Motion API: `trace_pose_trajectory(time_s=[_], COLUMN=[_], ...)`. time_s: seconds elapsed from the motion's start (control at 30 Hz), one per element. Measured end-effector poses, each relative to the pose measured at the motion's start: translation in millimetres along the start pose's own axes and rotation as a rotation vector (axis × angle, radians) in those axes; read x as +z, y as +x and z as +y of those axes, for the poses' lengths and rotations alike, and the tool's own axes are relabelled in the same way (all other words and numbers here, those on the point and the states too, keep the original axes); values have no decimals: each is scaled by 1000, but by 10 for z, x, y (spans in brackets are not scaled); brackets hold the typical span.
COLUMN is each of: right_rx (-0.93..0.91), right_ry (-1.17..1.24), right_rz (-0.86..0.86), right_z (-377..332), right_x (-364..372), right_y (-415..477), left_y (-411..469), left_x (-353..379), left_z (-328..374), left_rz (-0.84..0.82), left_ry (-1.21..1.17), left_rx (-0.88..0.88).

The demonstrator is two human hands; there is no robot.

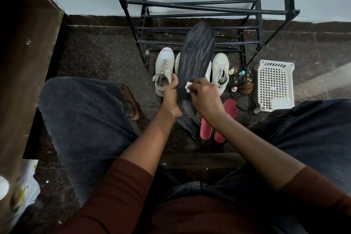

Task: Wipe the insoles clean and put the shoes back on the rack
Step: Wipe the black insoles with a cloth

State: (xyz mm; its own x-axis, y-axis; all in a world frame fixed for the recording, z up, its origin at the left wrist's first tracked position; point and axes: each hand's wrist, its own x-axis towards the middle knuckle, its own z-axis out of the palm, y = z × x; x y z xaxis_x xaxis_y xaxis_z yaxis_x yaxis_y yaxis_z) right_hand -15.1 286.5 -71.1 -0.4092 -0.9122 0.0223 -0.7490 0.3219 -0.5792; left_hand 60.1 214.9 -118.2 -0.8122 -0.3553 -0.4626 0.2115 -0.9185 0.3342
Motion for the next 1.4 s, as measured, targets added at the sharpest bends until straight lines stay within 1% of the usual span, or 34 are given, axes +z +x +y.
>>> trace_pose_trajectory(time_s=[0.07, 0.13, 0.27, 0.37, 0.5, 0.6, 0.7, 0.83, 0.93, 1.07, 1.17, 1.23, 1.33, 1.4], right_rx=[45, 54, -55, -83, -70, -13, 55, 167, 214, 396, 522, 552, 562, 544], right_ry=[-37, -53, 18, 57, 46, 25, 32, 95, 150, 280, 416, 488, 601, 601], right_rz=[40, 48, -59, -132, -74, -5, 17, -57, -79, -41, -73, -87, -103, -146], right_z=[15, -6, -125, -141, -62, -24, 2, 3, 20, 88, 145, 155, 142, 129], right_x=[2, 3, 34, 21, -46, -19, 29, 109, 128, 46, -3, -41, -95, -89], right_y=[127, 152, -120, -294, -129, 43, 49, -195, -302, -158, -104, -119, -190, -252], left_y=[-19, -19, -13, 10, 27, 26, 13, 57, 101, 146, 170, 179, 169, 181], left_x=[-8, -33, -64, -70, -25, -26, -36, -61, -91, -68, -90, -117, -77, -60], left_z=[-46, -64, -54, -68, -82, -112, -139, -96, -101, -146, -137, -135, -111, -82], left_rz=[-8, -10, 19, -27, -5, 46, 68, 144, 178, 153, 132, 122, 56, 40], left_ry=[-50, -55, -10, -57, -20, -24, -23, -5, -3, 27, 23, -20, -37, -42], left_rx=[-9, 1, 10, -6, -39, -48, -31, 17, 13, -15, -29, -20, 4, 13])
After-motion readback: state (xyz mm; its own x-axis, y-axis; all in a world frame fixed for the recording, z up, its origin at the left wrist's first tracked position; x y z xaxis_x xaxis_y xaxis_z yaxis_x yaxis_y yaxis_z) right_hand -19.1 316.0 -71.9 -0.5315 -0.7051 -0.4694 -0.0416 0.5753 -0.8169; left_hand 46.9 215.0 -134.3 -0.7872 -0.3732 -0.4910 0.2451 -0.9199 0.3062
